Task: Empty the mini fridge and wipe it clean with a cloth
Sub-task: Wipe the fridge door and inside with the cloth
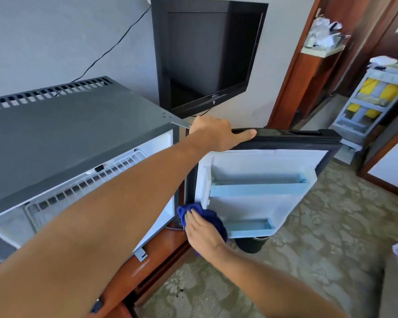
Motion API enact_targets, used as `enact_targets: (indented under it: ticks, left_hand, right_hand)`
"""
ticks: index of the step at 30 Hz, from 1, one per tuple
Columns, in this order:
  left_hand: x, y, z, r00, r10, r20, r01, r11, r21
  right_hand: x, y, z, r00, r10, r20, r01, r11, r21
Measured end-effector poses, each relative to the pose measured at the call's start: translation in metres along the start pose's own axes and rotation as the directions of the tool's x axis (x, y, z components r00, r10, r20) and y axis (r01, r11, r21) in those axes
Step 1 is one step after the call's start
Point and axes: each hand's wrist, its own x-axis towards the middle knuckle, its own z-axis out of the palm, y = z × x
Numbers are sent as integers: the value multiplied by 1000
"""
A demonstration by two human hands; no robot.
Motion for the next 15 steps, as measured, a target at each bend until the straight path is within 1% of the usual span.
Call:
enact_targets:
  ticks: [4,6,7,8,9,10,11,12,13,14,15]
  left_hand:
    - [5,0,7,1000,13,-23,-13,1000,7]
    - [7,0,9,1000,8,-25,-8,1000,0]
    - [8,1,9,1000,2,-24,-2,1000,-3]
    - [8,1,8,1000,-1,-25,1,1000,-7]
    - [8,2,8,1000,-3,-30,3,1000,-9]
    - [8,2,8,999,-1,-36,1,1000,-8]
    - [7,3,8,999,6,-40,-6,1000,-6]
    - [7,3,9,999,16,-48,-16,1000,-4]
    - [7,3,8,998,28,-61,-28,1000,0]
    - [6,2,9,997,40,-71,-40,999,5]
    - [6,1,10,996,52,-76,-51,999,12]
  right_hand:
    - [5,-42,29,987,-135,90,142,987,-76]
    - [5,-52,40,966,-211,147,221,974,-55]
    - [7,-52,44,957,-234,170,239,971,-11]
    - [9,-49,46,953,-258,161,254,966,45]
    - [11,-44,47,956,-273,112,263,960,96]
    - [11,-37,45,965,-260,27,253,953,165]
    - [6,-31,40,975,-212,-68,223,940,259]
    - [-3,-27,36,977,-119,-176,178,911,373]
    - [-15,-23,31,968,14,-251,122,846,518]
    - [-29,-20,24,942,190,-278,47,742,668]
    - [-42,-17,17,904,381,-195,-73,585,808]
